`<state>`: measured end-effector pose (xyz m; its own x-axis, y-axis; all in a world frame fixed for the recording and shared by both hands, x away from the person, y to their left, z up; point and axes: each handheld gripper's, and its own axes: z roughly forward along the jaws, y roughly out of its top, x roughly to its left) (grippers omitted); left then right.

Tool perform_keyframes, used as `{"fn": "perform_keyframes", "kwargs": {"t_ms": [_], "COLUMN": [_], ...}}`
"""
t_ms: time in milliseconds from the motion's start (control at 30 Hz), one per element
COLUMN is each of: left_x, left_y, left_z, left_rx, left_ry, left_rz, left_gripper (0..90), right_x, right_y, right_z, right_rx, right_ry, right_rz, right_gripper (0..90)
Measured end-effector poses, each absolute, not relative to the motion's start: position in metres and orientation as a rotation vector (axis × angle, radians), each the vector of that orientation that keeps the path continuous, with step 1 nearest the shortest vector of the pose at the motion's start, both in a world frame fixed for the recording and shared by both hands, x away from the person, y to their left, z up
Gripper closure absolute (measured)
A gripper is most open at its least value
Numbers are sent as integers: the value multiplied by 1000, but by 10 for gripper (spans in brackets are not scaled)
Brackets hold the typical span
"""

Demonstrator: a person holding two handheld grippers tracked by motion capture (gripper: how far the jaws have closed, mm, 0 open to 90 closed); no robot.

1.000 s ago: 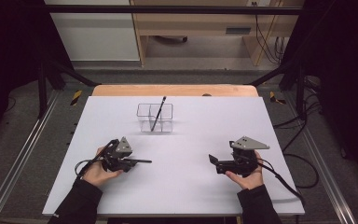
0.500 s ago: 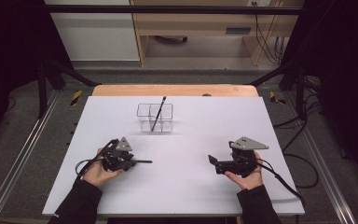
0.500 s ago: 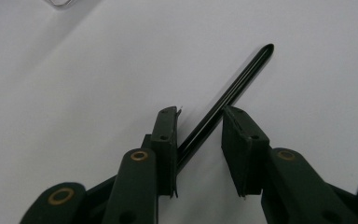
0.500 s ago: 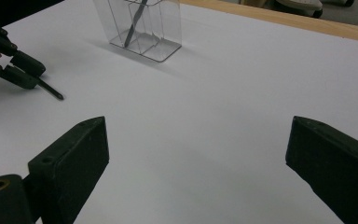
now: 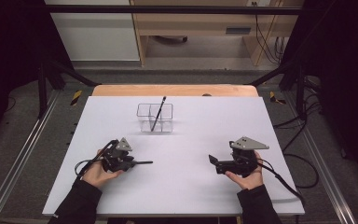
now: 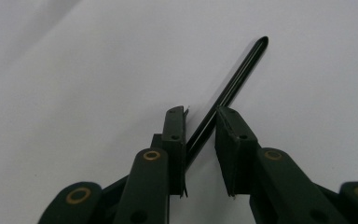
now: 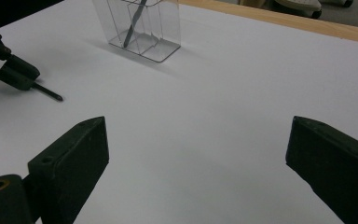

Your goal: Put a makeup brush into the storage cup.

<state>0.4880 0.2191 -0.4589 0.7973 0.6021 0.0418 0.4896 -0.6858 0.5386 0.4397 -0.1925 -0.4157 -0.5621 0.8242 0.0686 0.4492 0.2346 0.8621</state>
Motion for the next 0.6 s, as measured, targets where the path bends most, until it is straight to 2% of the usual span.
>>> {"fn": "perform_keyframes", "kwargs": {"t_ms": [600], "left_x": [480], "left_y": [216], "left_z": [-456], "left_rx": [2492], "left_ry": [830], "left_rz": [248], "left_gripper": [797], "right_x": [439], "right_y": [-194], "right_z": [-414], "right_rx": [1169], "right_ry": [2104], "right_rz": [1275], "right_gripper": [61]}}
